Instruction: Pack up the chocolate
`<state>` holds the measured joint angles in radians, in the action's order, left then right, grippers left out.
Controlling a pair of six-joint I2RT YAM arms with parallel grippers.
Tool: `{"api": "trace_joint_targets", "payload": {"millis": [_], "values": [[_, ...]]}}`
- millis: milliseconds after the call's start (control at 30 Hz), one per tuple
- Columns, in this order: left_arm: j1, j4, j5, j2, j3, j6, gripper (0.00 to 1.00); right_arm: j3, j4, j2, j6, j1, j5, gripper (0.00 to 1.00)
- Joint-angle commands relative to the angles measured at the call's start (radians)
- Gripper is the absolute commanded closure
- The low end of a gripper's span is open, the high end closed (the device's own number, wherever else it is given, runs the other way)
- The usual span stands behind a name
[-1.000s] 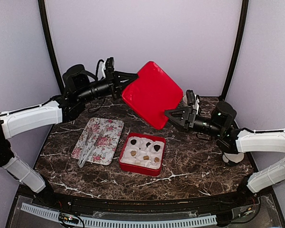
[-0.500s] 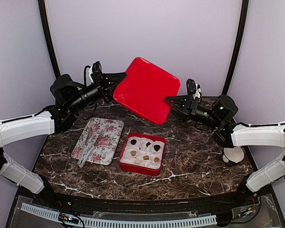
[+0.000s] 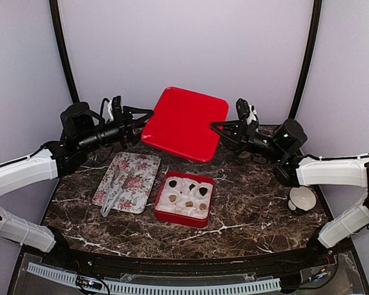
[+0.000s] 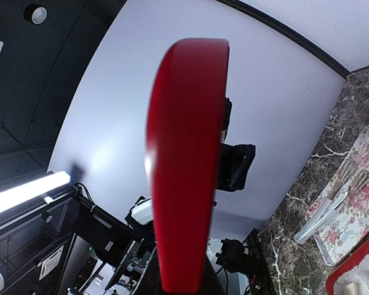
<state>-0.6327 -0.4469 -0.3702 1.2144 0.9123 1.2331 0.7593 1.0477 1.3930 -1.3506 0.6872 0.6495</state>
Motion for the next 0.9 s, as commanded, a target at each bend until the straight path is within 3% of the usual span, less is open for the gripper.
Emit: {"api": "trace_joint_targets", "payload": {"millis": [0,100,267,533,867], "values": [[0.153,0.327,-0.052,-0.138,-0.036,-0.141,0.27,0.009,0.021,0.011,-0.016,0.015,0.006,1.0],[0.246,0.53,-0.067,-0.178,0.006,-0.282,0.14,0.015,-0.048,0.045,0.011,0.037,-0.002,1.0],[0.27,0.733,-0.076,-0.078,0.09,-0.481,0.12,0.056,-0.097,0.189,-0.016,0.077,-0.015,1.0],[0.277,0.734,-0.121,0.06,0.072,-0.631,0.15,0.101,-0.281,0.32,-0.012,0.12,-0.057,1.0],[0.224,0.718,-0.176,0.189,0.014,-0.748,0.26,0.086,-0.337,0.363,-0.033,0.127,-0.045,1.0]]}}
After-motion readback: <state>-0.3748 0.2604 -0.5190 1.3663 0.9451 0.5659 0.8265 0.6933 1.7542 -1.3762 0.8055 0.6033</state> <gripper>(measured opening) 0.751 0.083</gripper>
